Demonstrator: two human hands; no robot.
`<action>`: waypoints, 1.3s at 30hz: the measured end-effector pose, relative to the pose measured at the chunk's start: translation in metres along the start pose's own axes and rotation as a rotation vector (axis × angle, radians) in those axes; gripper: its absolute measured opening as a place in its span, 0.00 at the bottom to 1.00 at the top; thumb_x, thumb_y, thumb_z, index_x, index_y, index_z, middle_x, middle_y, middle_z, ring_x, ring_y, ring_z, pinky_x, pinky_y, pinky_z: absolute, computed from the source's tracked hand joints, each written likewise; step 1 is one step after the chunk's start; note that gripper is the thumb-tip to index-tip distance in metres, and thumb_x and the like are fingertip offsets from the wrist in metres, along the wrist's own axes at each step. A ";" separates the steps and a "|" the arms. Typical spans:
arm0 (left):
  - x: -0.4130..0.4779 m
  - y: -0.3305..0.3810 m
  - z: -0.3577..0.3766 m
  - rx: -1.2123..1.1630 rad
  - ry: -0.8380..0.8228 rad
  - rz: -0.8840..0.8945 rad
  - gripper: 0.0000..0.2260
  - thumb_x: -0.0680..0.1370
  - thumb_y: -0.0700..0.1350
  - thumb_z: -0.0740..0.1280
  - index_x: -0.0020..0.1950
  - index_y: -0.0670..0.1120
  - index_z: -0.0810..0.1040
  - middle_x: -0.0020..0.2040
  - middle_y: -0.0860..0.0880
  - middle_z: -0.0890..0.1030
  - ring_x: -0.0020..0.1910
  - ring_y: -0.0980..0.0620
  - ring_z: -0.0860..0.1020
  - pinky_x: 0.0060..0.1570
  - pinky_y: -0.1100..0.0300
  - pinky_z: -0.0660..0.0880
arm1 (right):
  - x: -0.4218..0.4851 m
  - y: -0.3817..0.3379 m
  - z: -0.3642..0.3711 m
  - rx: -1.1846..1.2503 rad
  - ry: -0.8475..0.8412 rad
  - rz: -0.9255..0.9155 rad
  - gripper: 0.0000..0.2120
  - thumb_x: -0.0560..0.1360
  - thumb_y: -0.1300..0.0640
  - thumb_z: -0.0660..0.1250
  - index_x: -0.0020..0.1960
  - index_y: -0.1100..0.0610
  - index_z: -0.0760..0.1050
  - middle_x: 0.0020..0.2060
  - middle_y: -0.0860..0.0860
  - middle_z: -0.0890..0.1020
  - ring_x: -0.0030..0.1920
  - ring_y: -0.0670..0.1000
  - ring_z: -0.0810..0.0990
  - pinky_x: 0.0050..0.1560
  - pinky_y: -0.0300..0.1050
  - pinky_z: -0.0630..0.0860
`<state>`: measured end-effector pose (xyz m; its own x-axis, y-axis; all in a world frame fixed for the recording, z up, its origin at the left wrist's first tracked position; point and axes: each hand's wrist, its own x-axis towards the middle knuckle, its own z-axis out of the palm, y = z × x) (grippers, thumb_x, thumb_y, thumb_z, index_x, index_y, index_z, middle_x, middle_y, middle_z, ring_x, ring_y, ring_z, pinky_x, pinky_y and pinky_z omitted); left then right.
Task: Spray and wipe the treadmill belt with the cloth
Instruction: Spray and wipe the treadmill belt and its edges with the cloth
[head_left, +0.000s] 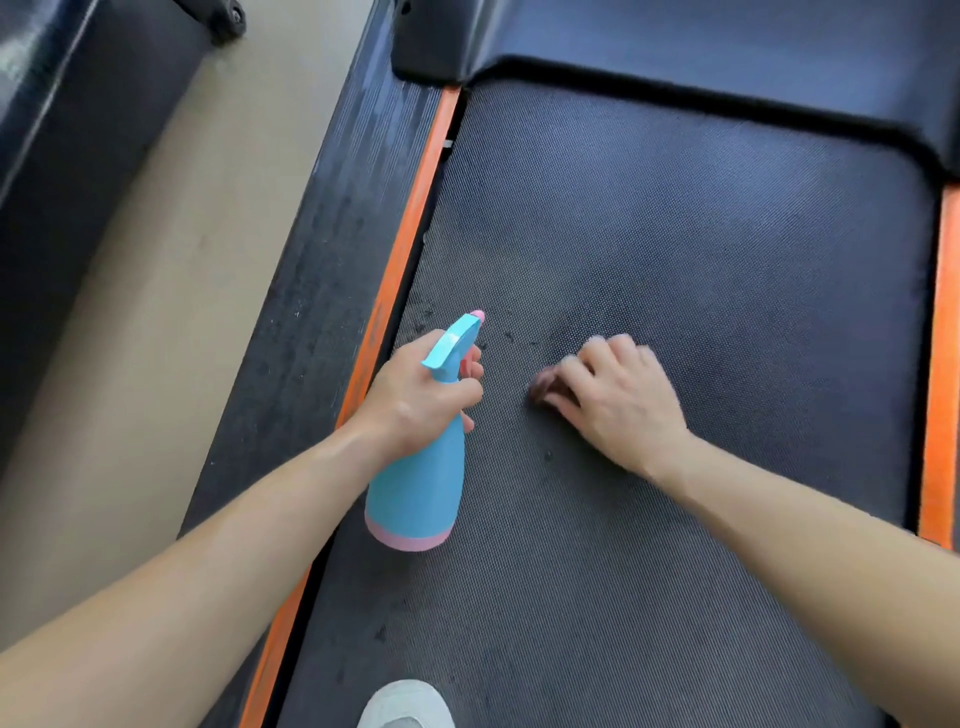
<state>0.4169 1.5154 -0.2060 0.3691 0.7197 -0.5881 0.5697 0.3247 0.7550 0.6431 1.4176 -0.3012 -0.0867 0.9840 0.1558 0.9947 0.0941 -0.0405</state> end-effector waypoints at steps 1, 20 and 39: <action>0.000 0.001 0.000 -0.005 -0.002 0.001 0.24 0.69 0.43 0.68 0.66 0.48 0.79 0.49 0.51 0.82 0.32 0.47 0.83 0.39 0.59 0.82 | 0.019 0.007 0.002 -0.013 0.033 0.090 0.18 0.78 0.40 0.64 0.50 0.56 0.74 0.46 0.59 0.76 0.46 0.62 0.75 0.40 0.57 0.73; 0.005 0.004 0.006 -0.015 0.003 0.042 0.19 0.77 0.34 0.68 0.67 0.47 0.78 0.48 0.52 0.80 0.34 0.52 0.81 0.38 0.61 0.82 | 0.063 0.038 -0.001 -0.095 0.034 0.260 0.19 0.77 0.42 0.66 0.52 0.58 0.74 0.49 0.61 0.77 0.49 0.64 0.76 0.41 0.58 0.73; -0.008 -0.002 0.003 -0.026 -0.008 0.013 0.24 0.69 0.41 0.69 0.66 0.46 0.79 0.44 0.55 0.81 0.37 0.48 0.83 0.46 0.43 0.85 | -0.010 -0.012 -0.007 -0.054 0.065 0.191 0.17 0.79 0.42 0.65 0.49 0.57 0.73 0.46 0.58 0.76 0.46 0.62 0.75 0.40 0.57 0.71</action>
<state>0.4152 1.5076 -0.2034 0.3825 0.7188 -0.5806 0.5455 0.3315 0.7698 0.6325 1.4059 -0.2954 0.1053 0.9711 0.2141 0.9944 -0.1029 -0.0224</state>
